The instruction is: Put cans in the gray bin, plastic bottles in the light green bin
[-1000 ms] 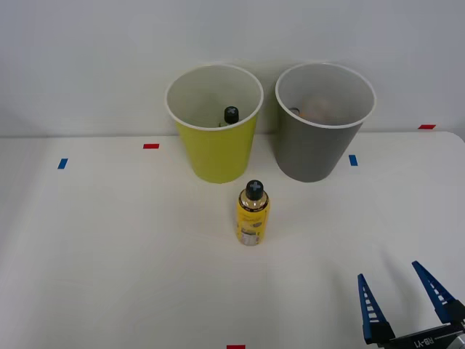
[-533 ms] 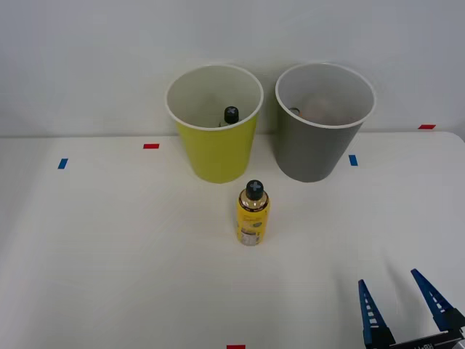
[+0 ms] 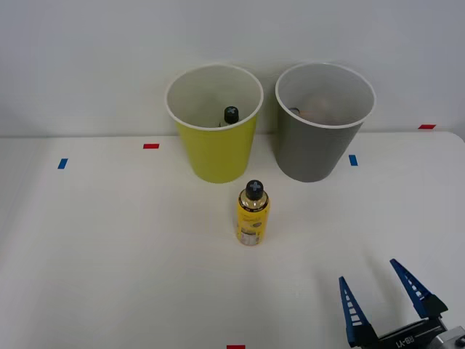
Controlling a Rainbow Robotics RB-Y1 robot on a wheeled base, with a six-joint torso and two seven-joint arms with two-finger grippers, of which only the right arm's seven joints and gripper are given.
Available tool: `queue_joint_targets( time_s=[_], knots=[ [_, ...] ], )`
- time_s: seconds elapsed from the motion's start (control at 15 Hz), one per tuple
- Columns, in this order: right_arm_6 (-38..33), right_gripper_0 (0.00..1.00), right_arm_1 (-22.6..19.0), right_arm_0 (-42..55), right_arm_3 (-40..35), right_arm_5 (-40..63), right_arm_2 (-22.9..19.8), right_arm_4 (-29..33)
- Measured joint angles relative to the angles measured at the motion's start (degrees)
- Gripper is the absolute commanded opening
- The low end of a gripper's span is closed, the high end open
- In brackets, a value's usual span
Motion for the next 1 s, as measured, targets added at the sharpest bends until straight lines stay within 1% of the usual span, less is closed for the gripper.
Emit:
queue_joint_targets(
  time_s=[0.13, 0.27, 0.4, 0.6, 1.0],
  knots=[
    [2.7, 1.0, -0.3, -1.1, 0.0, 0.0, 2.5, -0.5],
    [3.2, 1.0, -1.0, -2.4, 0.0, 0.0, 4.6, -0.6],
    [3.4, 0.99, -2.0, -4.1, 0.0, 0.1, 7.8, -1.0],
    [3.7, 0.99, -2.7, -7.6, 0.0, 2.9, 12.3, -3.1],
    [3.9, 0.99, -3.3, -13.3, 0.0, 10.2, 16.3, -3.3]
  ],
)
